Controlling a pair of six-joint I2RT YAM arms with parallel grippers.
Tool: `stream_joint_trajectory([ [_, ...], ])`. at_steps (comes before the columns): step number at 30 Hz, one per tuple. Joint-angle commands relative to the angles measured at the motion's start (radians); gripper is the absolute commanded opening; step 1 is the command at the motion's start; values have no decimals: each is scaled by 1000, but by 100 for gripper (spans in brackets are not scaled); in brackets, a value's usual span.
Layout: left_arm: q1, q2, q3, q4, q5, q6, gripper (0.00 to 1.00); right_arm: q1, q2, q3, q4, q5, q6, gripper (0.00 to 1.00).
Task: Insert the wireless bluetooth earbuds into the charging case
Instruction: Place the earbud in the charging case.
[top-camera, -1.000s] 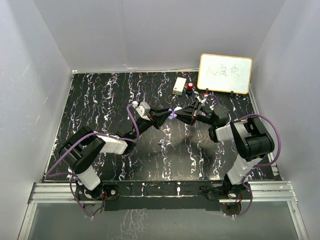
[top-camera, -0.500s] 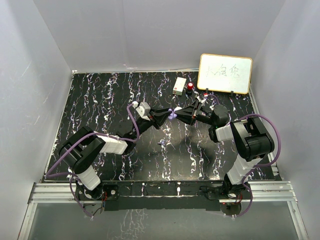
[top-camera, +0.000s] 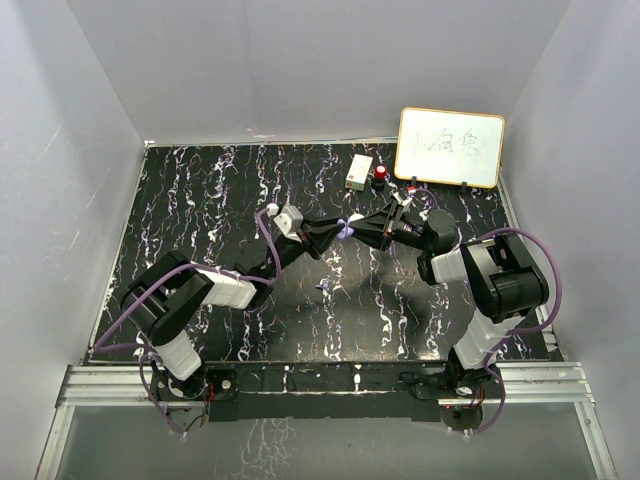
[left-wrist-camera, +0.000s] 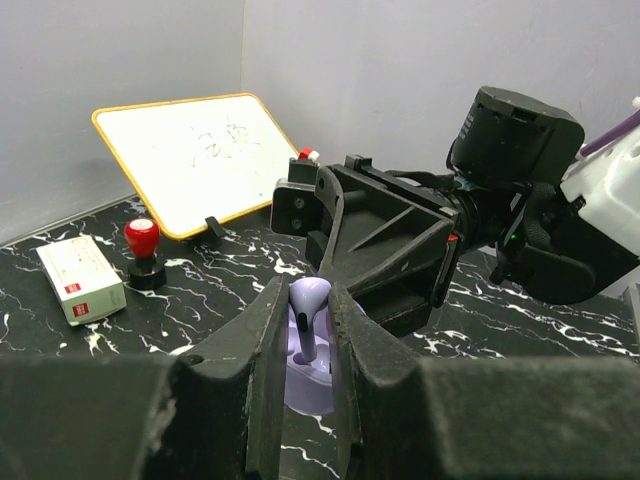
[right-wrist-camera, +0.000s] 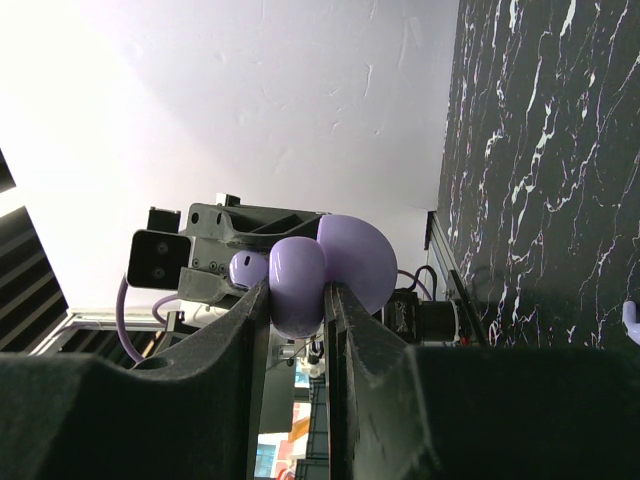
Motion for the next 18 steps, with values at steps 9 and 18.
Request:
stream_joint_trajectory([
  [9,-9,9,23,42,31,58,0,6,-1,38,76,9,12,0],
  [18,-10,16,26,38,31,80,0,5,-1,41,76,10,14,0],
])
